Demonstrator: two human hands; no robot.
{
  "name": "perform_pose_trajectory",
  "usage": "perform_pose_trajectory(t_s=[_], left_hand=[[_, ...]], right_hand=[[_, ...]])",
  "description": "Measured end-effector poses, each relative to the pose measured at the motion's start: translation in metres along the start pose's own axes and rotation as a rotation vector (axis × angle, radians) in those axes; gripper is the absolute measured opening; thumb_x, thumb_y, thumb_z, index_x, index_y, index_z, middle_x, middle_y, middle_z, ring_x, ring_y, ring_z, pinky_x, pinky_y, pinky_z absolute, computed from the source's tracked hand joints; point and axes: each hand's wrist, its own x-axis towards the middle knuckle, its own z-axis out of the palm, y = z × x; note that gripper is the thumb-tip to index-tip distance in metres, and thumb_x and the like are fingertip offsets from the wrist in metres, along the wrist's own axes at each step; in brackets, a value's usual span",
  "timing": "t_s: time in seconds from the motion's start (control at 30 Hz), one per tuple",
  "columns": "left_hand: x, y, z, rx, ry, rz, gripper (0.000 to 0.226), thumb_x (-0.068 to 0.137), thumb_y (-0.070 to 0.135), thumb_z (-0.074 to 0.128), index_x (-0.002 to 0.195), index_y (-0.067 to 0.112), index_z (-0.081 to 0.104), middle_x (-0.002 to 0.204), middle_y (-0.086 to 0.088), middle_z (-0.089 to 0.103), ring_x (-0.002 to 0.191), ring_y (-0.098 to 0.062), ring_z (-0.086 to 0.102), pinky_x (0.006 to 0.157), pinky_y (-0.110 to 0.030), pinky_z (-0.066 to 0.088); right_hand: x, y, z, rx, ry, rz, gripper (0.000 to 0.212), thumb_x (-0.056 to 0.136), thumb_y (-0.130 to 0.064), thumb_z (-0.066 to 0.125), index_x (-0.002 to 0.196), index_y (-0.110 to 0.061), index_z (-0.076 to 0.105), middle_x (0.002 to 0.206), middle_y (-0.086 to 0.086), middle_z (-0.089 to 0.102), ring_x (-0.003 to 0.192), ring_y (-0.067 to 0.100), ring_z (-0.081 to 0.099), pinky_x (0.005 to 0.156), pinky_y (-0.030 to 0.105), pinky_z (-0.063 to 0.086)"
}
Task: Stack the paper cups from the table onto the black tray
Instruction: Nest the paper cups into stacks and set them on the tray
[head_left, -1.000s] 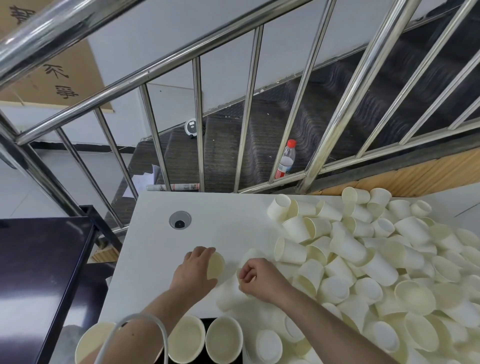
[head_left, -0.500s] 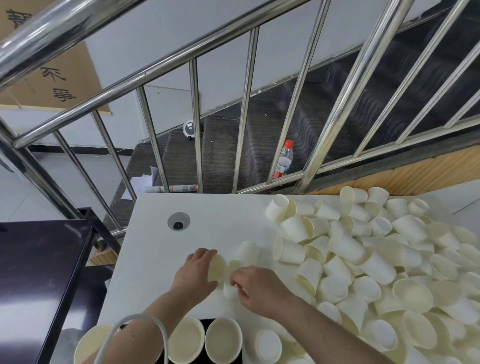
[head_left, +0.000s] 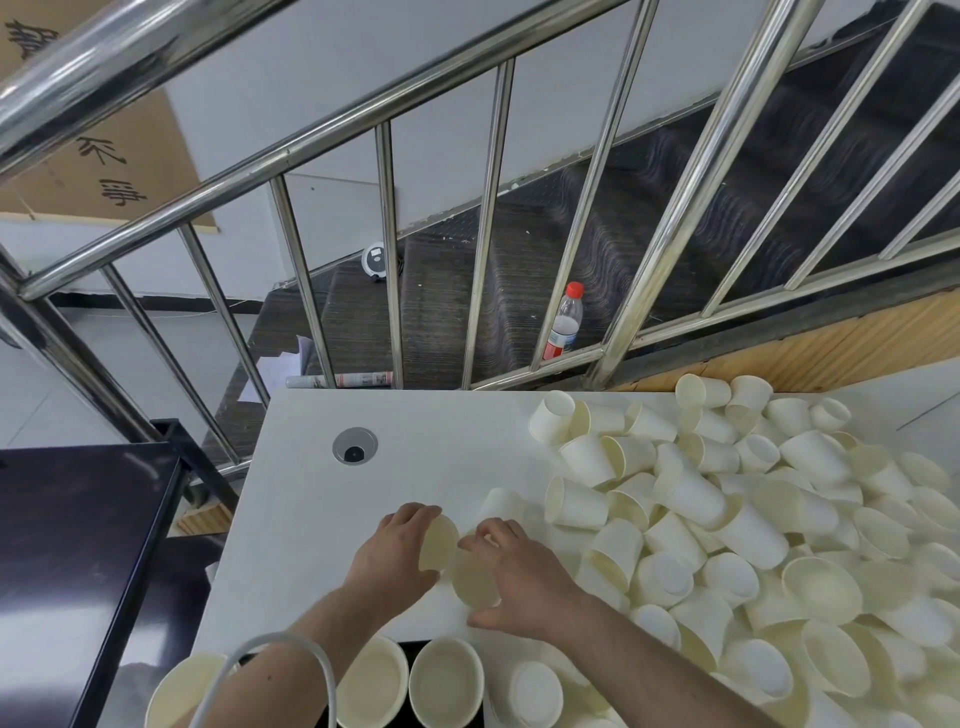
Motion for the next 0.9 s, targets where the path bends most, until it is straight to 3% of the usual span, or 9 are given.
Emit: perform_pose_trajectory(t_s=[0.3, 0.63, 0.9], left_hand=[[-0.008, -0.003, -0.004, 0.009, 0.030, -0.024, 0.074, 0.082, 0.028, 0.066, 0.145, 0.028, 0.028, 0.144, 0.013, 0.033, 0.128, -0.014, 0.038, 0.092, -0.029, 0.046], [-0.033, -0.009, -0.021, -0.075, 0.145, -0.048, 0.072, 0.080, 0.030, 0.065, 0.144, 0.028, 0.031, 0.140, 0.006, 0.033, 0.128, -0.016, 0.037, 0.092, -0.029, 0.046], [-0.084, -0.034, -0.053, -0.191, 0.325, -0.051, 0.071, 0.077, 0.030, 0.070, 0.142, 0.025, 0.039, 0.138, 0.005, 0.039, 0.126, -0.017, 0.041, 0.097, -0.029, 0.042]], right_hand=[[0.005, -0.009, 0.007, 0.067, -0.018, 0.110, 0.076, 0.082, -0.033, 0.067, 0.147, -0.023, 0.028, 0.142, -0.002, 0.033, 0.130, 0.019, 0.035, 0.096, 0.035, 0.046], [-0.002, -0.020, -0.011, 0.155, 0.157, 0.135, 0.069, 0.081, -0.034, 0.064, 0.144, -0.026, 0.035, 0.136, -0.007, 0.034, 0.127, 0.013, 0.034, 0.092, 0.027, 0.045], [-0.011, -0.071, -0.026, 0.259, 0.270, 0.059, 0.067, 0.080, -0.031, 0.064, 0.142, -0.028, 0.039, 0.134, -0.010, 0.035, 0.127, 0.008, 0.032, 0.097, 0.025, 0.042]])
